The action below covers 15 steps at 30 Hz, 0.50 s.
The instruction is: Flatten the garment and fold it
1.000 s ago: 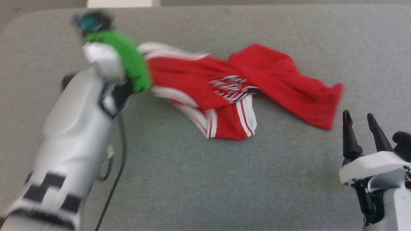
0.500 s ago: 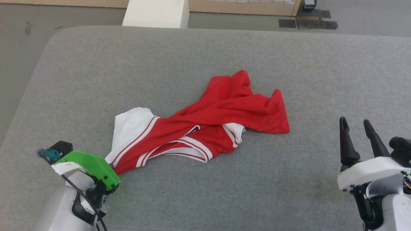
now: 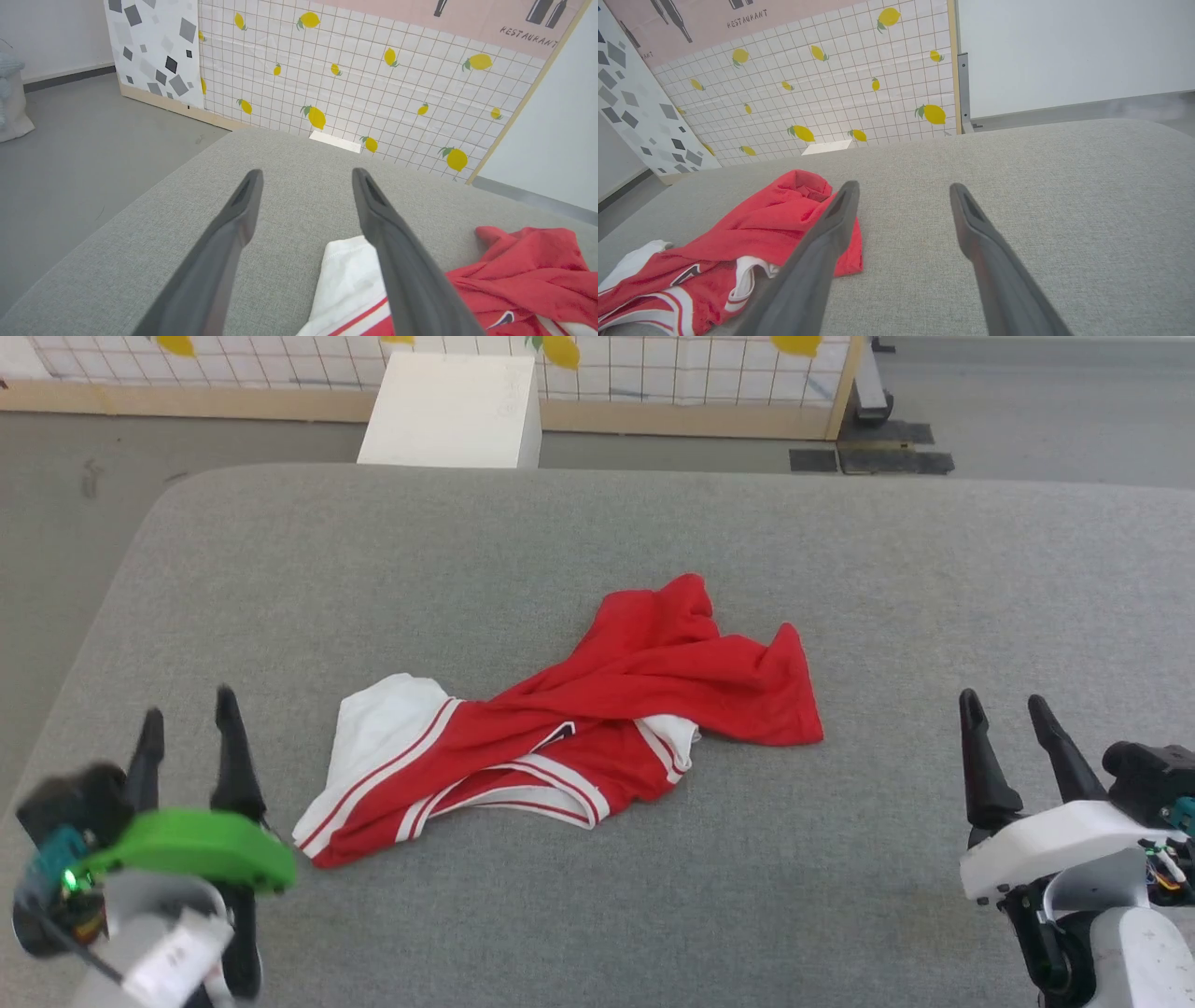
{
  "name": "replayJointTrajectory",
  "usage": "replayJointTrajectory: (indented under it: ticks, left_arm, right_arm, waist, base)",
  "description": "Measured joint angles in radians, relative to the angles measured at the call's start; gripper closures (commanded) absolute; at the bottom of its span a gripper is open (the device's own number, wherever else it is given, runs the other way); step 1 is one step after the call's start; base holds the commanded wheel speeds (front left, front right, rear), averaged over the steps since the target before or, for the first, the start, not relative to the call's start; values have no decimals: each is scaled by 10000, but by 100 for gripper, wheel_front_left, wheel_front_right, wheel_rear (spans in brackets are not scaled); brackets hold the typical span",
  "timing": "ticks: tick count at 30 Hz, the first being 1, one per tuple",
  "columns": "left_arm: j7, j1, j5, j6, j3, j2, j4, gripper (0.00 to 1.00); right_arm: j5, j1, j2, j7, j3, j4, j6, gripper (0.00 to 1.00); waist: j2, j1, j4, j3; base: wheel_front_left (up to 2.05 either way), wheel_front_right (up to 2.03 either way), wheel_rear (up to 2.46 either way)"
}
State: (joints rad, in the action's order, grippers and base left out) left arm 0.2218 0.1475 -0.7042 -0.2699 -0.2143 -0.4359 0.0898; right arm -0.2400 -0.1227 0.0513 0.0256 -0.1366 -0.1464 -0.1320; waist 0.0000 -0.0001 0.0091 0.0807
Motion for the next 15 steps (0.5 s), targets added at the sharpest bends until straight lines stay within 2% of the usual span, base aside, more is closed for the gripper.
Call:
replayJointTrajectory:
  ticks: [8, 11, 15]
  left_arm:
    - [309, -603, 721, 56, 25, 380, -207, 0]
    - [316, -608, 986, 65, 92, 439, -284, 0]
    - [324, -603, 1118, 94, 169, 552, -376, 0]
  right_arm:
    - [107, 40, 8, -625, 272, 38, 0, 0]
    - [282, -113, 12, -1358, 765, 48, 0, 0]
    - [451, -927, 65, -2968, 2017, -15, 0, 0]
  waist:
    - [0, 0, 97, 105]
    - [0, 0, 112, 238]
    - [0, 0, 151, 473]
  base:
    - [0, 0, 0]
    - [0, 0, 0]
    - [0, 0, 0]
